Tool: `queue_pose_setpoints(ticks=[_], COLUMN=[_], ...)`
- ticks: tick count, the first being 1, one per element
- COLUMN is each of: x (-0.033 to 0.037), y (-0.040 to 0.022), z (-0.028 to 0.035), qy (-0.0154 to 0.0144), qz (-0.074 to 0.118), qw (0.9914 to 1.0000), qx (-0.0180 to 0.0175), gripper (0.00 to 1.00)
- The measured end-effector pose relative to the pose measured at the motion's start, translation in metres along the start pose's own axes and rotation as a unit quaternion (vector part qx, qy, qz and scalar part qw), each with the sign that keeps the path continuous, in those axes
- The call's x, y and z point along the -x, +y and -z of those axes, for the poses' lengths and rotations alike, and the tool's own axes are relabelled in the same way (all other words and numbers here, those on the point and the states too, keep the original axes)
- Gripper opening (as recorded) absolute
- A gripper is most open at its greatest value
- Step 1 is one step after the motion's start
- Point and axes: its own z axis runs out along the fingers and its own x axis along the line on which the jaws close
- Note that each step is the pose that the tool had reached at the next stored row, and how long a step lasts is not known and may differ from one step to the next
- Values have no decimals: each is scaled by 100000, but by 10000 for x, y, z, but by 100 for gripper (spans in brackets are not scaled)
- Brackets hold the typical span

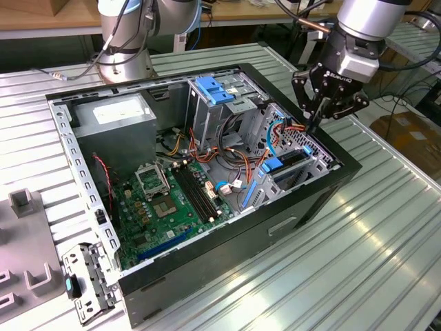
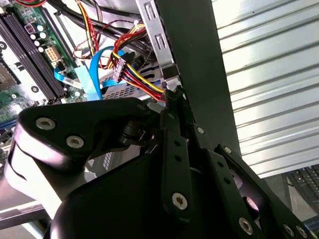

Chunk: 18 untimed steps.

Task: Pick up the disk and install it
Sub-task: 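Insert the first disk wire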

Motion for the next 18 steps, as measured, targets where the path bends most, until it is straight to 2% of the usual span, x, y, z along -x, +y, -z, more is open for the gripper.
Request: queue_pose_setpoints(ticks=[1, 2, 5, 8, 9, 10, 11, 12, 15, 16, 17, 18], x=[1, 2, 2, 2, 2, 2, 2, 8, 50, 54, 55, 55], y=[2, 2, 2, 2, 2, 2, 2, 8, 60, 66, 66, 66], z=[0, 0, 0, -1, -1, -1, -2, -4, -1, -2, -2, -2], qy=[-4, -10, -28, -41, -52, -61, -74, -95, -82, -88, -90, -99], qz=[-736, -2381, -4877, -7665, -8897, -10930, -13291, -13792, -13835, -14127, -15597, -17608], qw=[99997, 99972, 99881, 99705, 99603, 99399, 99111, 99042, 99036, 98995, 98773, 98434], qx=[34, 119, 236, 370, 427, 527, 641, 655, 664, 674, 749, 849], gripper=[16, 16, 16, 16, 16, 16, 16, 16, 16, 16, 16, 16])
